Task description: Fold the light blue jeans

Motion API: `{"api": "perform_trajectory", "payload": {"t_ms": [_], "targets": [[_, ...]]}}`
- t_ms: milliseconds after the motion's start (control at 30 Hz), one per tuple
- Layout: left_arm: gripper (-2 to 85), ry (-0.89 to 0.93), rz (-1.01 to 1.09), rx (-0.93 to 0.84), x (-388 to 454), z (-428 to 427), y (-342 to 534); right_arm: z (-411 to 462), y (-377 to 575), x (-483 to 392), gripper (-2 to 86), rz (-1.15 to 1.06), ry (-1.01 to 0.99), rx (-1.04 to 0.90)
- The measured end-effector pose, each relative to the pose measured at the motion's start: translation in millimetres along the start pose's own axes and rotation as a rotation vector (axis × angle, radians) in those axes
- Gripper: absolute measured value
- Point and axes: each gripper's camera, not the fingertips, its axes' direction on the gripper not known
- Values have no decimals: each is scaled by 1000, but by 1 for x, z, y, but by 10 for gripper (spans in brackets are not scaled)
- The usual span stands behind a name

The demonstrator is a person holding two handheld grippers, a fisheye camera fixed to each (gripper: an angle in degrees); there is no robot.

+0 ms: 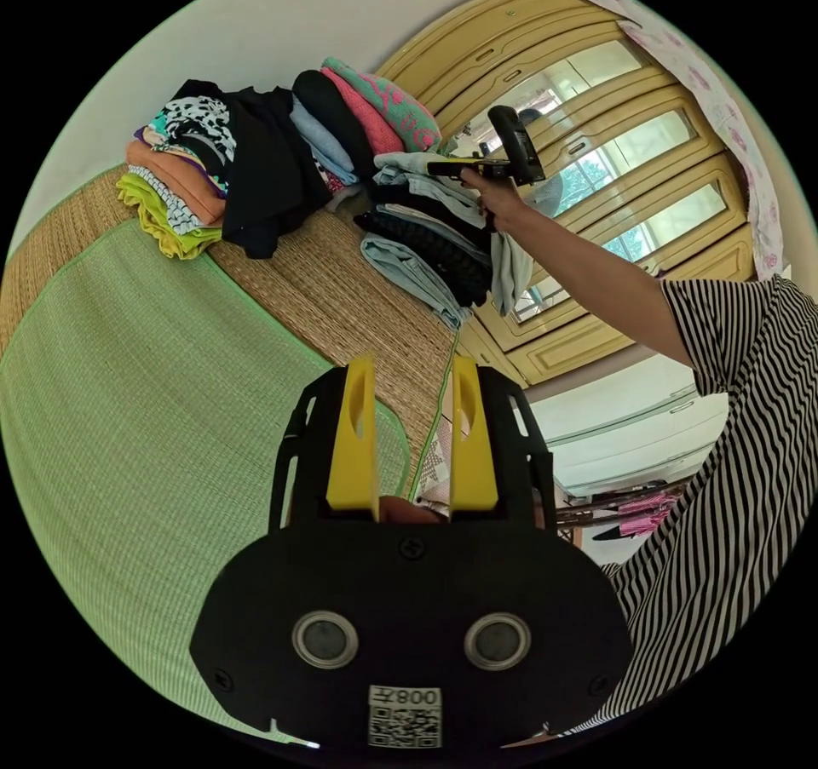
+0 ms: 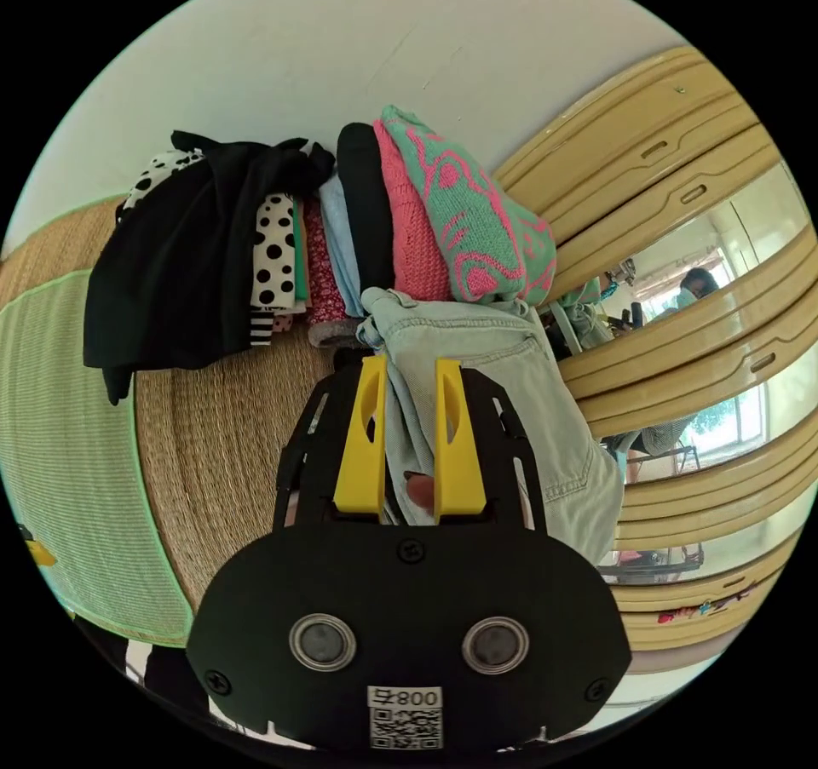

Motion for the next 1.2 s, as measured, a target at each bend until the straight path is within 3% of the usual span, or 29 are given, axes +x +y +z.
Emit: {"api": "perform_trajectory", "payload": {"t_ms": [233,333,567,700,900,1133,1200], "targets": [[126,1,3,-29,-8,13,-46,4,8,36,23,36,-32,5],[126,-8,16,-22,-4,10,-57,-14,20,73,9,118,-143,52],[137,1,61,19,17,-6,-77,-123,103,215,-2,423,-547,369],[149,-13,104,72,34,-21,-87,-197,169,273,-4,482,-697,557],[178,-96,189,172,62,-49,-105,-296,252,311,-4,446,-852,810],[209,-296,306,182,97,-68,-85,-391,319,323,-4,314,-885,1024],[217,-225,278,205,95,-81,-69,-411,343,323,-4,283,-906,1070]]}}
